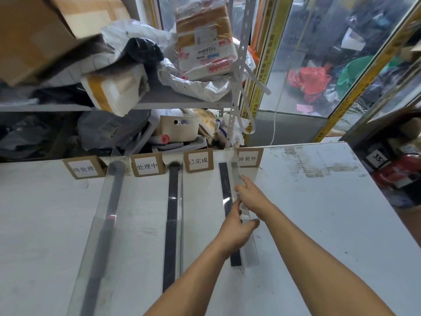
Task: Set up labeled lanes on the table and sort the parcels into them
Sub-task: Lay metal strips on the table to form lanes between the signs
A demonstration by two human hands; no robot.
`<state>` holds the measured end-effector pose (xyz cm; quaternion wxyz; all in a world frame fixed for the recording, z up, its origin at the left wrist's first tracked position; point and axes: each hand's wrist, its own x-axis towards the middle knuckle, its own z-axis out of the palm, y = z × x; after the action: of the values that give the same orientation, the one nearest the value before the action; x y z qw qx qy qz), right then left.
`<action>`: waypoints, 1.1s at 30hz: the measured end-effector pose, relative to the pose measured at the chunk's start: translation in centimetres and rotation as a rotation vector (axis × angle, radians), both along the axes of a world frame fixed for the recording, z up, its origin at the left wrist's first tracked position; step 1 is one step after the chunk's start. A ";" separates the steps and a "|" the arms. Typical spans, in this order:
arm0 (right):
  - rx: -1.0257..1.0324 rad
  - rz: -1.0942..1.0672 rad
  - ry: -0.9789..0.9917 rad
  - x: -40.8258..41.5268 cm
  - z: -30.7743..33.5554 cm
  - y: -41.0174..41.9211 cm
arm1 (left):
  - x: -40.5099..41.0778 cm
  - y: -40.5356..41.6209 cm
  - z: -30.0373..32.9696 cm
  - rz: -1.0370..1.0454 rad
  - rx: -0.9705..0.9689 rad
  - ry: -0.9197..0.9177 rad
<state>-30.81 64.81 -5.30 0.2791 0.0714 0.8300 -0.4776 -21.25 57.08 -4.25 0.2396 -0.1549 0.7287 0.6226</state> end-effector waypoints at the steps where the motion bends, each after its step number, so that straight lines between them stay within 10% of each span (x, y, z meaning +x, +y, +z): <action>1: 0.004 -0.003 -0.003 0.1 0.0 0.1 | 0.0 0.0 0.0 0.002 0.003 0.004; 17: 0.156 -0.002 0.721 4.2 6.8 -4.5 | 1.2 -7.0 4.4 0.153 -0.059 0.240; 33: -0.105 0.340 0.720 19.0 13.7 -32.3 | 15.7 -34.9 9.7 0.569 -0.298 0.409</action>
<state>-11.80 32.53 8.41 0.0487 -0.2532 0.8492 -0.4608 -5.57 22.13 5.50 -0.1184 -0.2566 0.7719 0.5695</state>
